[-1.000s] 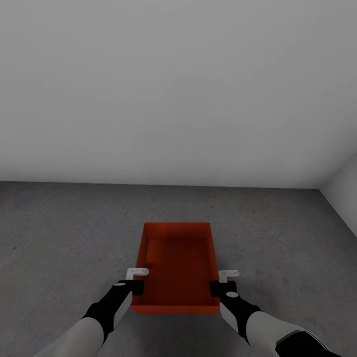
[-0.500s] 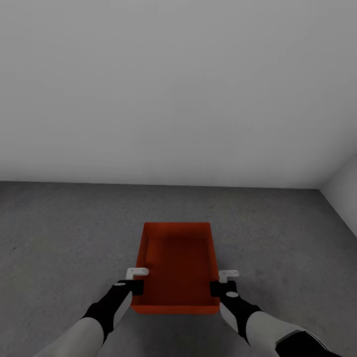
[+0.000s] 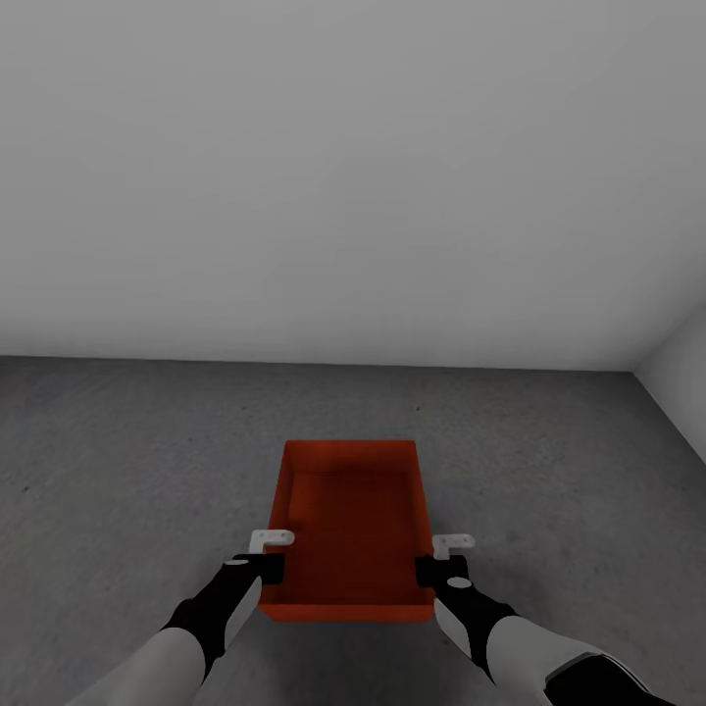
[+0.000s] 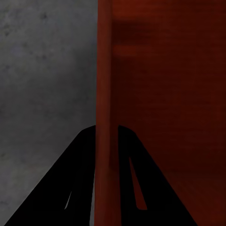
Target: Move the two storage containers from the living room to the garage. In the garage, place one container on the floor and stack the other container on top of it (either order is fine).
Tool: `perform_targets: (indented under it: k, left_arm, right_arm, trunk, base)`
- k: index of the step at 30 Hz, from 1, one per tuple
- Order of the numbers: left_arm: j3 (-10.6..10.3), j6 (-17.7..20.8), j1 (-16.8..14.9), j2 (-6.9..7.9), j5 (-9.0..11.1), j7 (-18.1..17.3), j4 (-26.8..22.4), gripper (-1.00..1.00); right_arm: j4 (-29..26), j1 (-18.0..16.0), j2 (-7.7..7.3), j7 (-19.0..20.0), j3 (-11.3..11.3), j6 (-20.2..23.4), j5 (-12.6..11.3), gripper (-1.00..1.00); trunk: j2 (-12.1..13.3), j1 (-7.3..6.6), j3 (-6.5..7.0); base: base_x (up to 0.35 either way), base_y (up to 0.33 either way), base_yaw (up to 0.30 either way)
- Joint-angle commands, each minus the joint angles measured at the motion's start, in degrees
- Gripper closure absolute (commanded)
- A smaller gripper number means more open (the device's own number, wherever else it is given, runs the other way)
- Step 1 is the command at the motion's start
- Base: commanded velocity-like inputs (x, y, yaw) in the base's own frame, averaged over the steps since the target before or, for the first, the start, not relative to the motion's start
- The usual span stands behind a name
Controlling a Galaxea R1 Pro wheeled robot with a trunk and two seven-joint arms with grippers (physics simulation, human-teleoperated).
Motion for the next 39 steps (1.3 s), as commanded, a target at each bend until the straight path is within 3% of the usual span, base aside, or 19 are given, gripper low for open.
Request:
perform_targets:
  k: [1, 24, 39]
  left_arm:
    - [3.31, 0.38, -0.04, 1.19, 0.35, 0.73, -0.15, 1.0]
    - [3.31, 0.38, -0.04, 1.19, 0.26, 0.73, -0.15, 1.0]
    - [3.31, 0.38, -0.04, 1.21, 0.26, 0.78, -0.08, 1.0]
  right_arm:
    - [-0.09, -0.02, -0.17, 0.07, -0.72, -0.22, -0.26, 1.0]
    - [-0.09, -0.02, -0.11, 0.07, -0.72, -0.15, -0.26, 1.0]
    - [-0.09, -0.02, -0.14, 0.07, -0.72, -0.13, -0.26, 1.0]
  trunk:
    - [-0.43, 0.22, -0.22]
    - [-9.66, 5.27, -4.35]
    - [-9.66, 5.27, -4.35]
  base:
    - [0.0, 0.0, 0.0]
    - [0.0, 0.0, 0.0]
    - [0.0, 0.0, 0.0]
